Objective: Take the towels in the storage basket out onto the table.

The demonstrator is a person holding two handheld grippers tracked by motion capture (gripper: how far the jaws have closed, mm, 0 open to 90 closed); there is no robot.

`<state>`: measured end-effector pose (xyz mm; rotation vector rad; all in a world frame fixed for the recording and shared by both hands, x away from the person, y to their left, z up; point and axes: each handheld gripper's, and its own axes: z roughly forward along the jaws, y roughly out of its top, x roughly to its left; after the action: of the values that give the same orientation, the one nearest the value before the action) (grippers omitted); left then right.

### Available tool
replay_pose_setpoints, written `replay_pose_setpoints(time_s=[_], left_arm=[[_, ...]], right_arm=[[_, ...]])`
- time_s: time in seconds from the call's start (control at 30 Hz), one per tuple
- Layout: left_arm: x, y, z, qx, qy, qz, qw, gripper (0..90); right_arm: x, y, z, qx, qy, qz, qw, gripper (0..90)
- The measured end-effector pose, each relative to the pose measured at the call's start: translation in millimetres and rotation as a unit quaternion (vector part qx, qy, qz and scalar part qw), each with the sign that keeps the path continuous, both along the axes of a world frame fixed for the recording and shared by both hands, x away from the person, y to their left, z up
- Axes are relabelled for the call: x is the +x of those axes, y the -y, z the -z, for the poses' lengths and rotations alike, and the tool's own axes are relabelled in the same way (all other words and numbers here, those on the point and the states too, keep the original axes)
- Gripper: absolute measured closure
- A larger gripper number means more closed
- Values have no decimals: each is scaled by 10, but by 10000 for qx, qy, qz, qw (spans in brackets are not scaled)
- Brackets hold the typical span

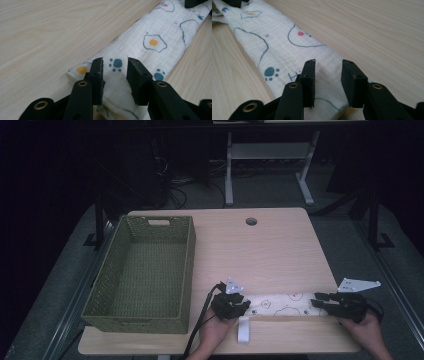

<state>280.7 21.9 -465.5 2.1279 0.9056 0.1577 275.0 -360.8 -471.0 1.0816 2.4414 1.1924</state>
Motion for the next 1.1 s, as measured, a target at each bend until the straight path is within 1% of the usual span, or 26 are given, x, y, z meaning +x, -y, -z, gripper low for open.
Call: replay_pose_setpoints(time_s=[0.07, 0.1, 0.17, 0.2, 0.23, 0.33, 0.4, 0.53, 0.57, 0.63, 0.7, 0.77, 0.8, 0.87, 0.93, 1.0, 1.1], left_arm=[[-7, 0, 21, 26, 9, 11, 10000, 645], [-7, -3, 24, 30, 14, 30, 10000, 645], [-8, -5, 27, 63, 47, 79, 9999, 644], [-6, -8, 27, 80, 71, 103, 9999, 644], [-7, -10, 26, 76, 65, 97, 9999, 644], [-12, -13, 22, 68, 66, 120, 9999, 628], [-22, -13, 0, 52, 129, 104, 9998, 609], [-19, -40, -75, 11, 282, 16, 9996, 613], [-9, -45, -84, 39, 302, -3, 9995, 613], [-1, -47, -79, 105, 276, -10, 9996, 613], [-9, -44, -56, 192, 267, 41, 9994, 611], [-25, -32, -34, 308, 290, 92, 9991, 608], [-33, -26, -21, 327, 307, 111, 9989, 606], [-41, -24, -10, 336, 320, 119, 9988, 598], [-50, -29, -3, 340, 339, 127, 9988, 597], [-65, -35, 5, 350, 399, 146, 9985, 596], [-71, -33, 3, 343, 397, 124, 9985, 596]], right_arm=[[-15, -8, 38, -58, 6, 7, 10000, 637], [-25, -6, 48, -46, 47, 12, 10000, 638], [-31, -5, 57, -24, 51, 25, 10000, 638], [-32, -3, 53, -61, 52, 24, 10000, 636], [-30, -6, 56, -33, 46, 20, 10000, 636], [-24, -6, 50, -73, 51, 0, 10000, 629], [-25, -8, 28, -79, 28, 21, 10000, 622], [-64, 11, -36, 20, 157, 47, 9999, 619], [-73, 18, -46, 20, 179, 49, 9998, 614], [-85, 26, -45, -31, 170, 24, 9998, 604], [-99, 37, -20, -73, 161, 9, 9998, 593], [-103, 50, 8, -49, 147, -12, 9999, 581], [-108, 52, 20, -24, 134, -19, 9999, 577], [-117, 50, 35, -48, 171, -61, 9998, 564], [-134, 40, 49, -141, 220, -110, 9996, 562], [-151, 44, 61, -173, 291, -144, 9993, 564], [-154, 69, 77, -102, 312, -141, 9994, 570]])
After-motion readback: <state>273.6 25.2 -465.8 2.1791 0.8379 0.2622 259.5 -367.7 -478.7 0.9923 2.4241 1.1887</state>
